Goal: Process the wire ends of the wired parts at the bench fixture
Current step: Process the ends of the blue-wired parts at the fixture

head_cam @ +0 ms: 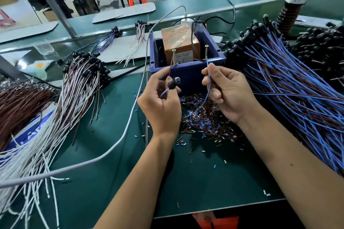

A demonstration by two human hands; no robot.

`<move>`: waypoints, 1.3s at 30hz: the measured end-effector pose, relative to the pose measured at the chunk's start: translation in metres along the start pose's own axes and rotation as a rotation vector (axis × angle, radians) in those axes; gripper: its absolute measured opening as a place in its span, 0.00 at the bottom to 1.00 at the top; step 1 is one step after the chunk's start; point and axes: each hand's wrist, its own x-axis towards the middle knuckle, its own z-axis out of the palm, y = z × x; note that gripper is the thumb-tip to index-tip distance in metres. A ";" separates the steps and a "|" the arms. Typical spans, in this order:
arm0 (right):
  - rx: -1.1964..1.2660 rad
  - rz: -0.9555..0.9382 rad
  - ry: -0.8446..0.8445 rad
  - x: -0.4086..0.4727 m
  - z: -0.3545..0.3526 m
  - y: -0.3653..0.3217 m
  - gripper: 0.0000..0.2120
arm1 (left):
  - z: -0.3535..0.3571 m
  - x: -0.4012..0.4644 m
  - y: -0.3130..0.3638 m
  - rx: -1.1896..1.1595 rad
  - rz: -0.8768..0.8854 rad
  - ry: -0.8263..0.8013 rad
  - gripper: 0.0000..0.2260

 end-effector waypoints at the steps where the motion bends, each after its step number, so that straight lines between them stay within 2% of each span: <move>1: 0.037 0.021 0.003 0.001 -0.001 -0.001 0.11 | 0.000 0.000 0.001 -0.002 0.011 0.005 0.11; 9: 0.216 0.102 -0.031 0.006 0.004 -0.003 0.11 | 0.002 0.001 0.005 0.005 -0.015 -0.005 0.12; 20: 0.229 0.113 -0.035 0.006 0.007 -0.004 0.10 | 0.002 0.001 0.007 0.025 -0.052 0.008 0.09; 25: 0.200 0.090 -0.031 0.004 0.003 -0.004 0.10 | 0.000 0.002 0.007 0.028 0.009 0.048 0.10; 28: 0.132 0.045 -0.022 0.001 -0.001 -0.005 0.11 | -0.001 0.003 0.007 0.010 -0.008 0.092 0.09; 31: -0.059 -0.089 0.039 -0.002 -0.001 -0.006 0.11 | 0.003 0.003 0.013 -0.013 -0.053 0.116 0.09; 35: -0.379 -0.331 0.172 -0.008 -0.005 -0.009 0.11 | 0.016 0.000 0.031 -0.055 -0.150 0.030 0.09; 39: -0.579 -0.453 0.283 -0.021 -0.020 -0.033 0.11 | 0.032 -0.001 0.056 -0.116 -0.150 -0.006 0.08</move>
